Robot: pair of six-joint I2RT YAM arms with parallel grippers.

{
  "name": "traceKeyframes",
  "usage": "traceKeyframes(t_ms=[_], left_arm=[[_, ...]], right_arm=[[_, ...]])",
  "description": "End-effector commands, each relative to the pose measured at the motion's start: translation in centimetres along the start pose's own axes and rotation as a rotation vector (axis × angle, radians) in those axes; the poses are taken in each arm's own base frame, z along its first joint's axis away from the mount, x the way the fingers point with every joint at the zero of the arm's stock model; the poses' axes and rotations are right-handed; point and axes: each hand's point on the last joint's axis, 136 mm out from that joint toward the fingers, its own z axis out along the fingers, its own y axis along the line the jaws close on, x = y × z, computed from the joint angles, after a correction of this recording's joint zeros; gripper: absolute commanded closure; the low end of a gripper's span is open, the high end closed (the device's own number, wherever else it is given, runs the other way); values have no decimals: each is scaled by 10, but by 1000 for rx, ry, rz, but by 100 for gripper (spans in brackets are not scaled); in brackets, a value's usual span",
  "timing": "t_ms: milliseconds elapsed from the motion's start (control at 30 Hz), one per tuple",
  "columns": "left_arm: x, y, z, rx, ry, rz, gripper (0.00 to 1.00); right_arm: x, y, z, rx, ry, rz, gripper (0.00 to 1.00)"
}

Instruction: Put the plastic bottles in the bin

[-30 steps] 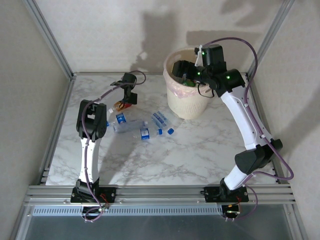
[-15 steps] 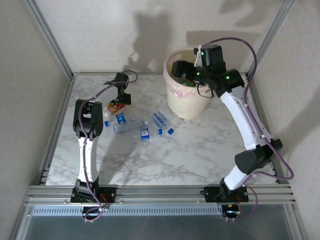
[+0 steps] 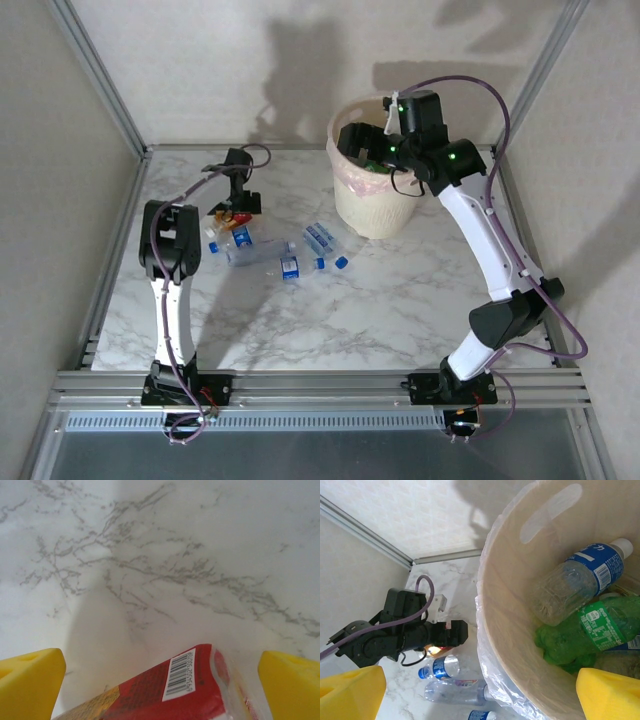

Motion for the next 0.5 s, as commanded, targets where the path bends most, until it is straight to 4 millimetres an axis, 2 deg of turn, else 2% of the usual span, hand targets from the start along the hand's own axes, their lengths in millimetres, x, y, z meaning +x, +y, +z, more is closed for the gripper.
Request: traceKeyframes(t_ms=[0,167,267,467], left_arm=[[7,14,-16,-29,11,-1,1],[14,43,-12,-79,29,-110,0],[16,57,-20,-97,14,-171,0],[32,63,-36,-84,-1,-220,0]], right_arm=[[-11,14,-10,-29,-45,-10,2],[-9,16,-11,-29,-42,-16,1],[-8,16,-12,-29,-43,-16,1],[-4,19,-12,-45,-42,-20,1]])
